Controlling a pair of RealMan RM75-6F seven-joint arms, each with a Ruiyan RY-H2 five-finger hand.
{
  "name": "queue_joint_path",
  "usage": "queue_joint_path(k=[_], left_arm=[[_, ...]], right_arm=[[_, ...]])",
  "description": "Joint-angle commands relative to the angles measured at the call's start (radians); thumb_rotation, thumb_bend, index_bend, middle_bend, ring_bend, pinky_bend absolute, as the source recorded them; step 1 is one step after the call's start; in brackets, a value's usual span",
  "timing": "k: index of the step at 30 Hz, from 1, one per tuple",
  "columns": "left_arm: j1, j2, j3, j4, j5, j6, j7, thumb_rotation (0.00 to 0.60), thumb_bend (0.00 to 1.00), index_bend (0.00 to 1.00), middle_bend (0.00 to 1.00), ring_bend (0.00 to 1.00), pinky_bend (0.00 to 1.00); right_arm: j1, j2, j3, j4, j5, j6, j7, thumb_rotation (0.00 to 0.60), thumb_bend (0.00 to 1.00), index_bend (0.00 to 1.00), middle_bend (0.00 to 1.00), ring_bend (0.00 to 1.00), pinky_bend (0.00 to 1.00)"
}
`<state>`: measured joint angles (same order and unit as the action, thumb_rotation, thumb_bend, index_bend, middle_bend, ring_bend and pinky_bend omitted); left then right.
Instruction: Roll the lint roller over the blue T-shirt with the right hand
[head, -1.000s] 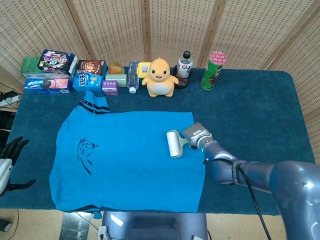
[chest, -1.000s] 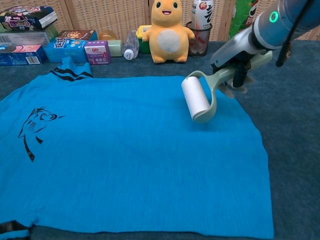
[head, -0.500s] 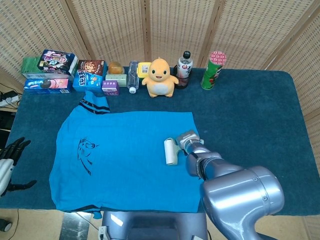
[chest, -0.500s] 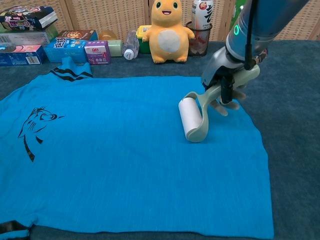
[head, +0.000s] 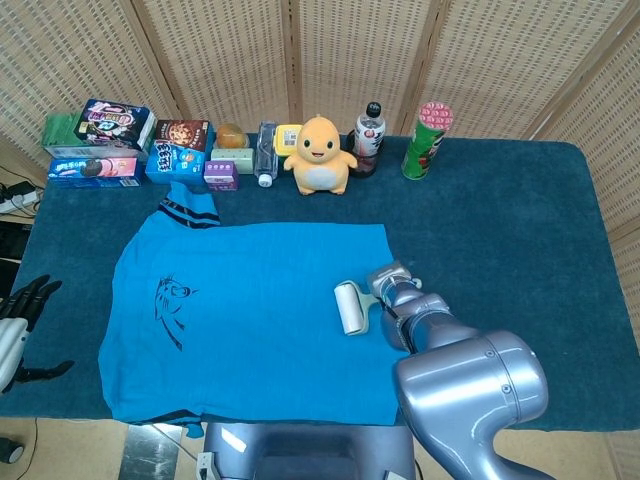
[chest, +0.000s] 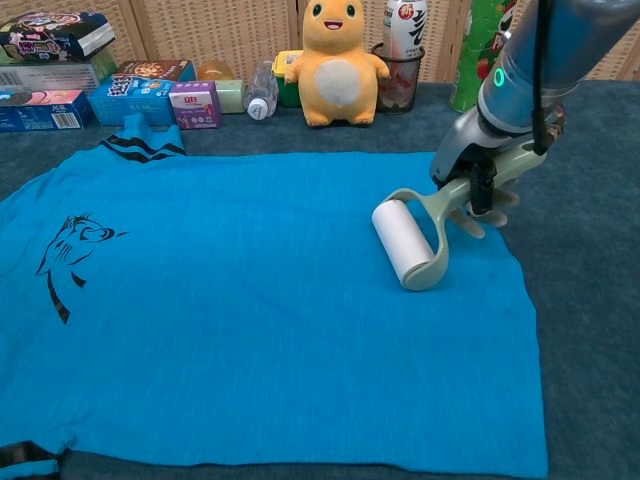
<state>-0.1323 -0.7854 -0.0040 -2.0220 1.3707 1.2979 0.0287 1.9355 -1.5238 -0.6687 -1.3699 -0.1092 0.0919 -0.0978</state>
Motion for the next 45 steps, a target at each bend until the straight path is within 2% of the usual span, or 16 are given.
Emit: queue_joint_path(k=[1, 7, 20, 32, 38, 40, 42, 44, 45], left_arm=[[-0.003, -0.002, -0.001, 0.0, -0.005, -0.004, 0.004, 0.6, 0.14, 0.0, 0.0, 0.0, 0.08], [-0.007, -0.001, 0.0, 0.0, -0.004, -0.01, 0.005, 0.6, 0.14, 0.0, 0.0, 0.0, 0.08], [-0.004, 0.003, 0.003, 0.001, -0.001, -0.007, -0.005, 0.6, 0.14, 0.0, 0.0, 0.0, 0.08], [-0.002, 0.007, 0.003, 0.003, 0.002, -0.003, -0.015, 0.6, 0.14, 0.0, 0.0, 0.0, 0.08], [-0.002, 0.009, 0.005, 0.004, 0.006, -0.003, -0.019, 0.6, 0.14, 0.0, 0.0, 0.0, 0.08], [-0.001, 0.01, 0.005, 0.005, 0.006, -0.003, -0.022, 0.6, 0.14, 0.0, 0.0, 0.0, 0.08], [0.0, 0.011, 0.004, 0.006, 0.006, -0.001, -0.026, 0.6, 0.14, 0.0, 0.0, 0.0, 0.08], [0.001, 0.013, 0.004, 0.007, 0.006, 0.0, -0.031, 0.6, 0.14, 0.0, 0.0, 0.0, 0.08], [0.002, 0.014, 0.003, 0.008, 0.005, 0.003, -0.034, 0.6, 0.14, 0.0, 0.0, 0.0, 0.08]], right_arm=[[-0.005, 0.014, -0.032, 0.007, -0.039, -0.005, 0.053, 0.6, 1.0, 0.58, 0.77, 0.73, 1.0], [0.003, 0.022, -0.039, 0.022, -0.099, -0.055, 0.15, 0.6, 1.0, 0.58, 0.77, 0.73, 1.0], [0.054, 0.014, 0.07, 0.022, -0.271, -0.151, 0.343, 0.6, 1.0, 0.58, 0.77, 0.73, 1.0], [0.126, -0.017, 0.094, 0.015, -0.363, -0.172, 0.489, 0.6, 1.0, 0.58, 0.77, 0.73, 1.0], [0.171, -0.05, 0.066, -0.01, -0.389, -0.11, 0.552, 0.6, 1.0, 0.58, 0.77, 0.73, 1.0], [0.184, -0.071, 0.04, -0.013, -0.393, -0.083, 0.571, 0.6, 1.0, 0.58, 0.77, 0.73, 1.0], [0.193, -0.095, 0.002, -0.012, -0.391, -0.053, 0.59, 0.6, 1.0, 0.58, 0.77, 0.73, 1.0], [0.194, -0.123, -0.058, -0.01, -0.382, -0.017, 0.602, 0.6, 1.0, 0.58, 0.77, 0.73, 1.0], [0.188, -0.133, -0.103, -0.009, -0.373, 0.003, 0.607, 0.6, 1.0, 0.58, 0.77, 0.73, 1.0]])
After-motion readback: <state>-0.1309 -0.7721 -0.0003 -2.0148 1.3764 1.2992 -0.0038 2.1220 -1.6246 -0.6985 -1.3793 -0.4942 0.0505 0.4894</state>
